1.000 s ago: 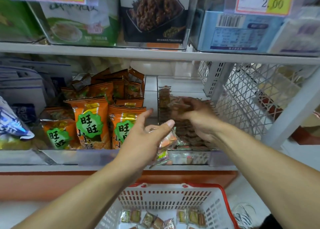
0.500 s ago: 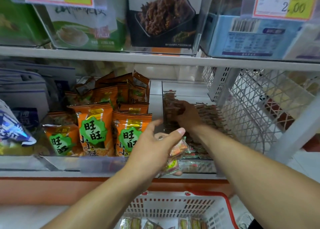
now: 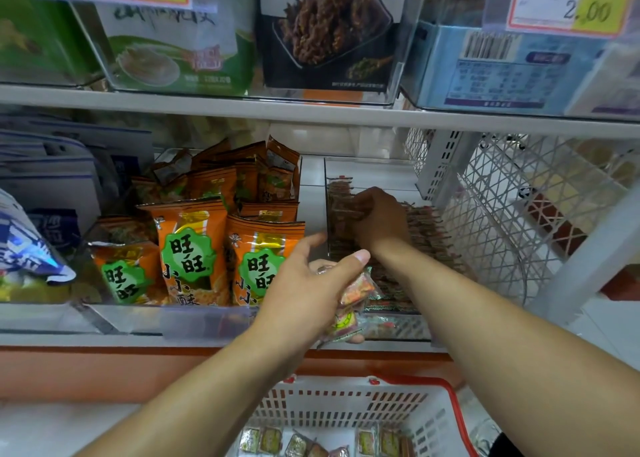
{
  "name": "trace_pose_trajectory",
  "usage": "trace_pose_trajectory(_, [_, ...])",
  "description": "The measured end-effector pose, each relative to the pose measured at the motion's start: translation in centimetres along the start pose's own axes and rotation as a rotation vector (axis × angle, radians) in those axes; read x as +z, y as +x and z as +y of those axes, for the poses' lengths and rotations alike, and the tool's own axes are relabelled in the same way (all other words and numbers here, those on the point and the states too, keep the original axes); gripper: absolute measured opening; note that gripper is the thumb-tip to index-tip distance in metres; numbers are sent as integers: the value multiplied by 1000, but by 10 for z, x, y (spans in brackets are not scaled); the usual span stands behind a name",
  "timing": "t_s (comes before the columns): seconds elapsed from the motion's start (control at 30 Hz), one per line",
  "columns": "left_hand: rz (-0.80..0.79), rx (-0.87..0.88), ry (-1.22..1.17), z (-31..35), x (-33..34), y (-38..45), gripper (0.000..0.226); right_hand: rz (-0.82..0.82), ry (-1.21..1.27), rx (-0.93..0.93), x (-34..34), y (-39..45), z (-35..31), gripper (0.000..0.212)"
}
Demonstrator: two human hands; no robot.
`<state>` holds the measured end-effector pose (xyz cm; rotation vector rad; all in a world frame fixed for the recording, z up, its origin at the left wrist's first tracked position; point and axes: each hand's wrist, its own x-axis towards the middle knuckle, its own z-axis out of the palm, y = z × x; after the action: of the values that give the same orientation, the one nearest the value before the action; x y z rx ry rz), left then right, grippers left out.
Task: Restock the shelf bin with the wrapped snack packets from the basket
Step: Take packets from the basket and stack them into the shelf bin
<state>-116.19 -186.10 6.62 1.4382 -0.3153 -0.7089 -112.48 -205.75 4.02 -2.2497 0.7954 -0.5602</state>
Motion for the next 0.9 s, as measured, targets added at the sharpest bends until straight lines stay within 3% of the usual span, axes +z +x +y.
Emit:
trace_pose_trajectory(0.2, [7, -28, -45, 0, -1, 0, 43, -229, -240, 39, -12, 3, -2, 44])
trace_pose_trajectory(0.6, [-18, -27, -88, 1, -1, -1, 36, -90, 129, 173, -9, 1, 2, 69])
trace_pose_trajectory(0.73, [-41, -36, -101, 2, 0, -3, 38, -95, 80, 185, 1, 1, -5, 63])
trace_pose_trajectory(0.9, [-60, -55, -100, 4, -1, -5, 56, -156, 4, 140, 3, 0, -6, 48])
